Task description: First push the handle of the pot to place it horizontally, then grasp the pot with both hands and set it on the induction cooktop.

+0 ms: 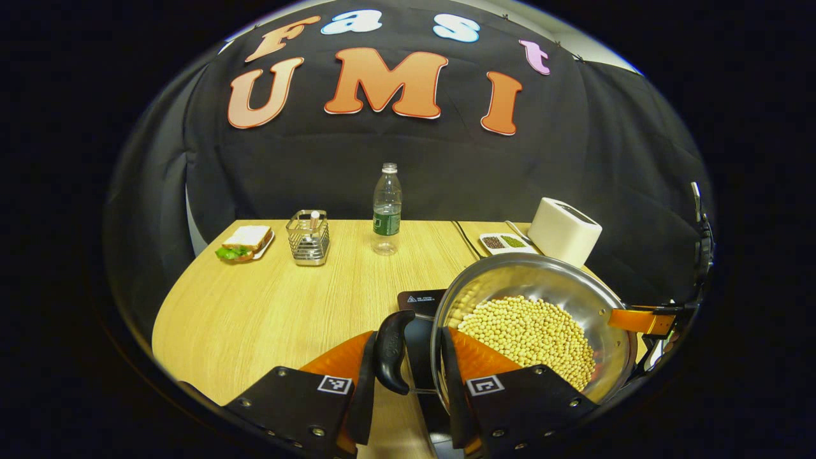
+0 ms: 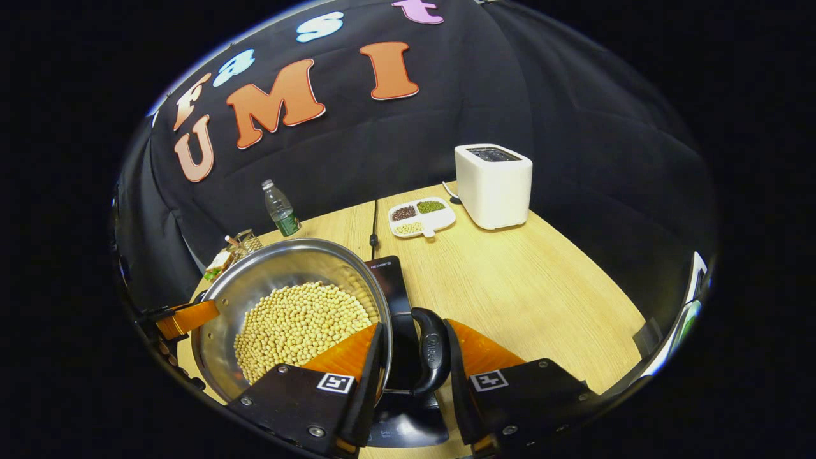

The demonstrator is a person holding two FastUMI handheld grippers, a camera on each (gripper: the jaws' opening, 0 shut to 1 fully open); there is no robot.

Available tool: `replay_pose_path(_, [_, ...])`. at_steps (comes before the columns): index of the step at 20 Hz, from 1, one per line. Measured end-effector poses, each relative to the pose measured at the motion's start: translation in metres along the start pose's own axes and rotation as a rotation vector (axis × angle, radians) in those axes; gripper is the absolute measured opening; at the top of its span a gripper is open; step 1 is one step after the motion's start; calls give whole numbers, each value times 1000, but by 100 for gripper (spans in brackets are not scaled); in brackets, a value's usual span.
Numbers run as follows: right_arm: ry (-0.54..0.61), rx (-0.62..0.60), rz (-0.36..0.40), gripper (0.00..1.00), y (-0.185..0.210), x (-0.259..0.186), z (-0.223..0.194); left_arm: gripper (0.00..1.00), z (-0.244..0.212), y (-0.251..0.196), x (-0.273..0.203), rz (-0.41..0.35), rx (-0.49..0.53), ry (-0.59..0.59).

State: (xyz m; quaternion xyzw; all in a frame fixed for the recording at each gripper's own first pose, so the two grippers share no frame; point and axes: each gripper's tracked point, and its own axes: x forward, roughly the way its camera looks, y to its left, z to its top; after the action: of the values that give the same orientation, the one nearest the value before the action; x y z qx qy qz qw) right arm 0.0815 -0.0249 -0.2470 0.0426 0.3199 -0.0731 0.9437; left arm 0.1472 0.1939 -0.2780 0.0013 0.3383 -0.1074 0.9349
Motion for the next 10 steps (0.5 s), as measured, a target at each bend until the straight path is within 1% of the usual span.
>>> replay_pose_path(6, [35, 10, -6, 52, -6, 12, -7, 50, -6, -5, 11, 6, -14, 37])
replay_pose_path(10, [36, 2, -2, 52, -5, 13, -6, 50, -7, -4, 16, 5, -3, 35])
